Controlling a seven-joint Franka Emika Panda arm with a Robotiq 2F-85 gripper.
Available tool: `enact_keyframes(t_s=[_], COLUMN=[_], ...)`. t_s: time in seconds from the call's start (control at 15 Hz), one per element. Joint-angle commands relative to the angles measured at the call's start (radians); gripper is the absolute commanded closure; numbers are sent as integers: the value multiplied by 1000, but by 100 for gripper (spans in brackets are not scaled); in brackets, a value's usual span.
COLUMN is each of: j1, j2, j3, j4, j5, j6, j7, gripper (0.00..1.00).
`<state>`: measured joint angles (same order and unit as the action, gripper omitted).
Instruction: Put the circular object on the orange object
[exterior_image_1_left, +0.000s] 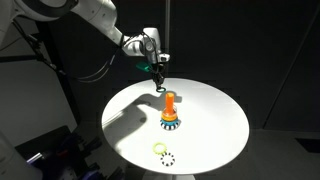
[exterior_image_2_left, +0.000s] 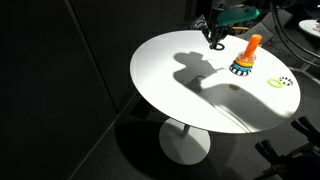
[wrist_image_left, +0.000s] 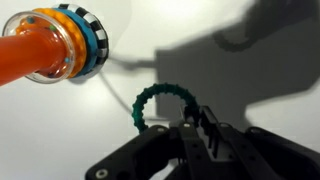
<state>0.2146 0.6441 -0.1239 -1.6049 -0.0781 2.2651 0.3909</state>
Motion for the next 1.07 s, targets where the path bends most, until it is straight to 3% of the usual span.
enact_keyframes(t_s=[0.0, 1.0], j1=[-19, -90], j2=[-53, -191], j3=[2, 16], j4=[0, -44], j5=[-33, -44], j6=[-59, -113], j7=[8, -21], gripper=[94, 94])
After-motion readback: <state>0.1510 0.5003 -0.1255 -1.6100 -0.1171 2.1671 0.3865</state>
